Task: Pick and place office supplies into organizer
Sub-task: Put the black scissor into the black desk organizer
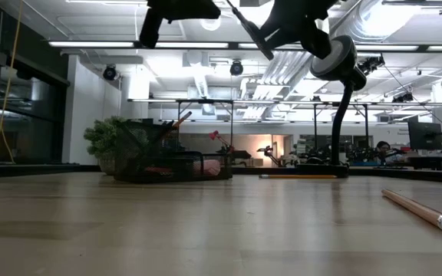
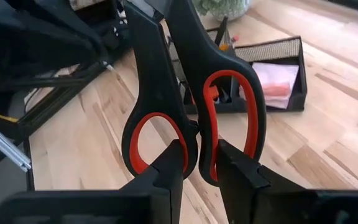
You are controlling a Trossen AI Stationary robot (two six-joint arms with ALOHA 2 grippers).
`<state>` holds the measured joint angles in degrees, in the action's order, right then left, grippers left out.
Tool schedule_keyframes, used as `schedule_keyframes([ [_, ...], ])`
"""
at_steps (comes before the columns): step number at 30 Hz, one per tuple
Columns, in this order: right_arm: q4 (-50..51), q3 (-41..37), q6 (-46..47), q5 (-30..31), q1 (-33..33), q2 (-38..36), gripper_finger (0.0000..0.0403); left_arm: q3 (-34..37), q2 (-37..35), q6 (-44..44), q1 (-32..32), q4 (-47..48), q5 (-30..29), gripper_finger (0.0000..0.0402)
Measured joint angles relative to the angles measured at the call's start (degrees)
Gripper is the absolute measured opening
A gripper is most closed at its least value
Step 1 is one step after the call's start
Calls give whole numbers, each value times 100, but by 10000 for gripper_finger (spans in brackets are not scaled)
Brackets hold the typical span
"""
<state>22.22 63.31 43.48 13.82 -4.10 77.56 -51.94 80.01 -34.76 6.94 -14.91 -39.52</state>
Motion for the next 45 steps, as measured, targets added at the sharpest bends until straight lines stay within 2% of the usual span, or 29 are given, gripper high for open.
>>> schedule_keyframes([
  [4, -30, 0, -4, 136, -2, 0, 75, 0, 0, 28, -108, -301, 150, 45],
  [12, -26, 0, -13, 145, -2, 0, 75, 0, 2, 43, -189, -635, 28, 144],
  [16, -26, 0, -101, 133, -2, 0, 71, 0, 2, 27, -214, -649, 82, 172],
  [24, -218, 0, -148, 25, -2, 0, 80, 0, 2, -3, -213, -626, 65, 179],
  [33, -450, 0, -331, -78, 0, 0, 76, 2, 0, 10, -213, -907, -359, 179],
  [39, -496, 0, -365, -130, -2, 2, 78, 3, 2, 301, -256, -986, -85, 179],
  [45, -494, 0, -369, 31, 0, 4, 77, 4, 2, 346, -254, -1148, -58, 179],
])
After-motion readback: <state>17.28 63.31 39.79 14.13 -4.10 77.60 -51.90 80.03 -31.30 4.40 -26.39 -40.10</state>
